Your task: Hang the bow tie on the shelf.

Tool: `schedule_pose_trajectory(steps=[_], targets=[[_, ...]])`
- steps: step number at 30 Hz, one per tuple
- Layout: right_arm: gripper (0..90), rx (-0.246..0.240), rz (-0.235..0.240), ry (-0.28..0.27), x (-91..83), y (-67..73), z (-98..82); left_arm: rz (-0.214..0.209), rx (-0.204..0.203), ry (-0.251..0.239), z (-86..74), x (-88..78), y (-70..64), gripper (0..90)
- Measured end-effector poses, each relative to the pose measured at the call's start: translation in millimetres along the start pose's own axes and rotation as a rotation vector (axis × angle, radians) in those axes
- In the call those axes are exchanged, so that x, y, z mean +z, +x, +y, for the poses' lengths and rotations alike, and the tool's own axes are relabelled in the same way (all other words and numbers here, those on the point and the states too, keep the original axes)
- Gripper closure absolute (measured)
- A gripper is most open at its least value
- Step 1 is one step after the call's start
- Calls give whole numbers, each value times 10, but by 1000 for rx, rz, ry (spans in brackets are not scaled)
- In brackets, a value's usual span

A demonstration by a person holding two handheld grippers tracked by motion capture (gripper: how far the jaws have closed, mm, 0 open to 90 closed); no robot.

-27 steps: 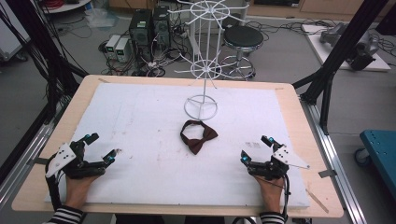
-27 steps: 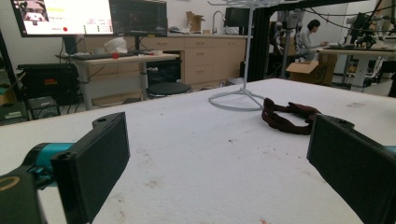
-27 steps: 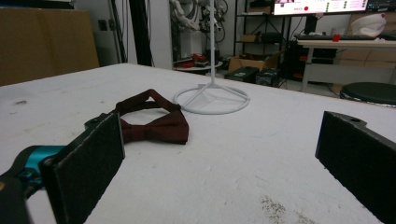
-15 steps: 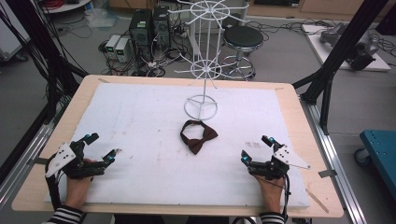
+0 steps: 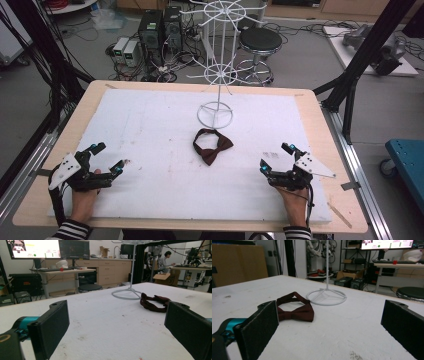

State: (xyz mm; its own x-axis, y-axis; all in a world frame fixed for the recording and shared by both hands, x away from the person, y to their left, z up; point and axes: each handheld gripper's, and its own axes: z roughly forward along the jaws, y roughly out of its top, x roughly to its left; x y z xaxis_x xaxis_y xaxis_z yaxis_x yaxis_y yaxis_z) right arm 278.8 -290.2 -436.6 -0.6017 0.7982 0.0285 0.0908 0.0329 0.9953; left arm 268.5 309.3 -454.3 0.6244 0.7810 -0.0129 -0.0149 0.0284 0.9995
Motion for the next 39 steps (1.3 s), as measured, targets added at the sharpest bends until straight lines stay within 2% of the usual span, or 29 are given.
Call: schedule_pose_trajectory(steps=[7, 8, 9, 12, 14, 20, 21, 25, 26, 32, 33, 39], targets=[[6, -43, 69, 63, 85, 14, 160, 1, 0, -1, -1, 0, -1, 62], [6, -62, 92, 95, 133, 28, 226, 1, 1, -1, -1, 0, -1, 62], [6, -62, 92, 95, 133, 28, 226, 0, 2, 0, 0, 0, 0, 62], [6, -95, 147, 143, 247, 57, 366, 0, 2, 0, 0, 0, 0, 62], [6, -106, 156, 153, 280, 61, 402, 1, 1, -1, -1, 1, -1, 62], [6, -143, 224, 216, 487, 114, 632, 1, 0, -1, -1, 1, -1, 62], [6, -158, 234, 210, 519, 116, 659, 1, 0, -1, -1, 1, -1, 62], [6, -163, 270, 243, 600, 145, 728, 0, 0, 0, 0, 0, 0, 62], [6, -185, 286, 258, 656, 151, 766, 1, 0, -1, -1, 1, 1, 62], [6, -209, 334, 317, 772, 184, 834, 0, -1, -1, -1, 0, 2, 62], [7, -233, 354, 322, 817, 196, 852, 1, -1, 0, -1, 0, 3, 62], [6, -266, 398, 376, 932, 211, 870, 1, -1, 0, 0, 1, 2, 62]])
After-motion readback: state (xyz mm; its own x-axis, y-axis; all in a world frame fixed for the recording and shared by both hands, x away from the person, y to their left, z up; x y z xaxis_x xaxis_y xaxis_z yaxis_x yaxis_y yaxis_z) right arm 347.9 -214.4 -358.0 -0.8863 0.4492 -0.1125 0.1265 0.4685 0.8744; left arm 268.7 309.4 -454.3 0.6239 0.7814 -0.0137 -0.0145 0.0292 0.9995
